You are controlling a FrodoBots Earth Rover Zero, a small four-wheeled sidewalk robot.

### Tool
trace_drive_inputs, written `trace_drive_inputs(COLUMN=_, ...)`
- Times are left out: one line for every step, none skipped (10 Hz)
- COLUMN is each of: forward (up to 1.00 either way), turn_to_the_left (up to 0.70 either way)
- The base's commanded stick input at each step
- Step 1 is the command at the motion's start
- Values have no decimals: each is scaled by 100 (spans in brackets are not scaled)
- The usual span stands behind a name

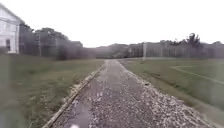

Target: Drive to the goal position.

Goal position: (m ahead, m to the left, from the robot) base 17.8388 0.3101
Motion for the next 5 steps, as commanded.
trace_drive_inputs(forward=68, turn_to_the_left=0)
trace_drive_inputs(forward=68, turn_to_the_left=0)
trace_drive_inputs(forward=68, turn_to_the_left=0)
trace_drive_inputs(forward=68, turn_to_the_left=0)
trace_drive_inputs(forward=68, turn_to_the_left=0)
